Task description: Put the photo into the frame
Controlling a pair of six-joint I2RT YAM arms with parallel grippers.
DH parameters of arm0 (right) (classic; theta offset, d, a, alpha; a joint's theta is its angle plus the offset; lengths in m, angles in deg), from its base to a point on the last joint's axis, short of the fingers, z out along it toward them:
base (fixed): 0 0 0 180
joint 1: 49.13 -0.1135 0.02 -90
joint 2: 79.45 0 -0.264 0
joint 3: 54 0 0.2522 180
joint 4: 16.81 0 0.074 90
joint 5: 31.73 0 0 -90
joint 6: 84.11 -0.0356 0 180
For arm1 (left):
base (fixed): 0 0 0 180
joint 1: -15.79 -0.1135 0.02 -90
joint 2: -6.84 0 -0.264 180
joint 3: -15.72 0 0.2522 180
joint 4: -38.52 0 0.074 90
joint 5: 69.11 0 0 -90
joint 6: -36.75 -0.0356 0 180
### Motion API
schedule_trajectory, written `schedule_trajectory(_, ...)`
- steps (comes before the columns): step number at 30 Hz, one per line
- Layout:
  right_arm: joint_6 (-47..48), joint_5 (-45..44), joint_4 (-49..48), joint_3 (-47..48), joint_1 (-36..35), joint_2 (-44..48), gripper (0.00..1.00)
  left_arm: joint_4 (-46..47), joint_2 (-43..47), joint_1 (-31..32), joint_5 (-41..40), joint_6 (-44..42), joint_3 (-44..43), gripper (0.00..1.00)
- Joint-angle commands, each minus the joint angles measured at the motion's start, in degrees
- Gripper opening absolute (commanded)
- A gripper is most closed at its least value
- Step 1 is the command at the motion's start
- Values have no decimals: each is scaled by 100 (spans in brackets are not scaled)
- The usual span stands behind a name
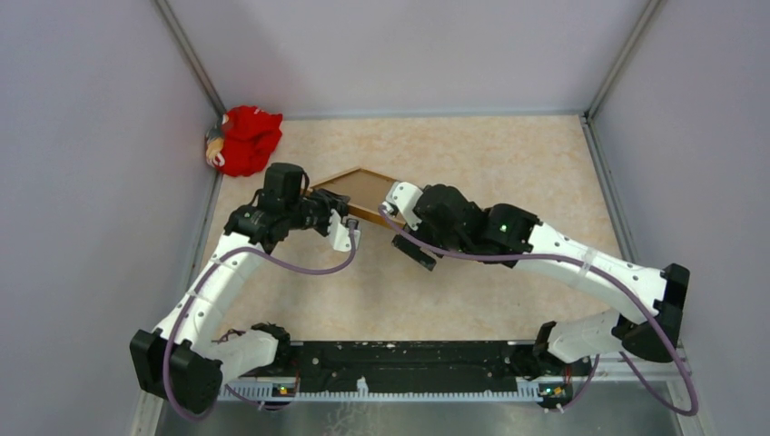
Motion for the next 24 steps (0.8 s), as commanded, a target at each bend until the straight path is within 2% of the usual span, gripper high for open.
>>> schedule_trajectory(1,582,-828,-381,-64,-82,-284,80,21,197,-19,568,334,-253,27)
schedule_trajectory(7,1076,-1248,-1081,-370,-77,-360,75,39,266,-15,538,288,-151,26)
schedule_trajectory(10,1254,-1349,-1399,-510,-78,-391,69,54,298,-15,540,287,-123,26)
schedule_trajectory(12,1293,-1413,-1532,-553,-77,-449,59,62,314,-15,536,301,-116,26)
schedule_trajectory(13,1276,-1458,-1595,-541,-71,-474,51,63,326,-15,530,297,-112,26)
schedule_trajectory(15,1193,-1530,-1676,-488,-72,-513,28,82,351,-17,503,294,-103,27)
schedule_trajectory(17,1153,-1545,-1748,-416,-70,-491,14,114,380,-15,458,278,-88,29)
schedule_trajectory(18,1146,-1555,-1784,-381,-69,-471,10,181,399,-15,440,308,-73,35)
schedule_trajectory(20,1113,-1552,-1817,-264,-70,-432,7,358,438,-15,416,442,-53,71)
schedule_trajectory(21,1091,-1550,-1808,-168,-69,-427,5,438,451,-20,401,537,-62,79)
schedule_trajectory(22,1060,-1525,-1778,-58,-69,-432,3,489,461,-21,372,656,-89,92)
schedule_trajectory(23,979,-1484,-1704,93,-70,-450,1,527,454,-23,360,826,-153,98)
schedule_trajectory(24,919,-1449,-1632,245,-69,-476,0,547,416,-36,344,992,-240,99)
